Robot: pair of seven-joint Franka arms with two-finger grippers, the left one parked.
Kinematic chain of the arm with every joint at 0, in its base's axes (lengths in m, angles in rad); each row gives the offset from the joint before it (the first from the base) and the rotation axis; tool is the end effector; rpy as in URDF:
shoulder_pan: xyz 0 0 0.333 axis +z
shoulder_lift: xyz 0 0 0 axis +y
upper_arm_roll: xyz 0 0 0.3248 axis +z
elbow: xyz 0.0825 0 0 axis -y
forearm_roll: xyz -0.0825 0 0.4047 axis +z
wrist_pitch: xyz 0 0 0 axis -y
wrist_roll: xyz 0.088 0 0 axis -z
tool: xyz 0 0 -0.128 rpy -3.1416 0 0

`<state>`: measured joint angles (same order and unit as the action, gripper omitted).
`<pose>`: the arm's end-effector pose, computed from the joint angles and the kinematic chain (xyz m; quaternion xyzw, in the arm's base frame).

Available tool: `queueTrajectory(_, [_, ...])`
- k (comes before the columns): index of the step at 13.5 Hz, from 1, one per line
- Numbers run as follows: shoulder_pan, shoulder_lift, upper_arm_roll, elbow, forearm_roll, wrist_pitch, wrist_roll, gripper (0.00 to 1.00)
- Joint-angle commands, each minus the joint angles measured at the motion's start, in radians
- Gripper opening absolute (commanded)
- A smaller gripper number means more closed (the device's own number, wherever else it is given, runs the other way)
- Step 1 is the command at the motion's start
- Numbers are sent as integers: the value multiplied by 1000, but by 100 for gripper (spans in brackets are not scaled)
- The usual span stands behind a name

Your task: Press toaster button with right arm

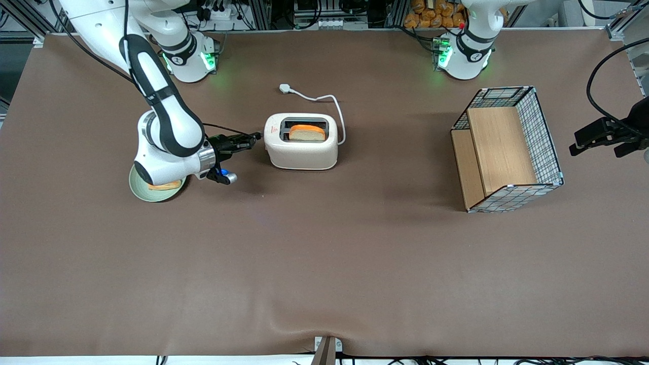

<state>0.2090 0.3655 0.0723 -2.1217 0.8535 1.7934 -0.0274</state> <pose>0.4772 0.2214 0.2058 -0.8750 0.0876 0.3542 0.3182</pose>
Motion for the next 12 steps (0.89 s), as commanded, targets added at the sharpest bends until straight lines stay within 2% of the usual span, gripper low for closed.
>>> queueTrajectory(1, [23,26,-2,-15,27,11,-25,0])
queueTrajectory(12, [52,76,-2,-12,27,50,-55,0])
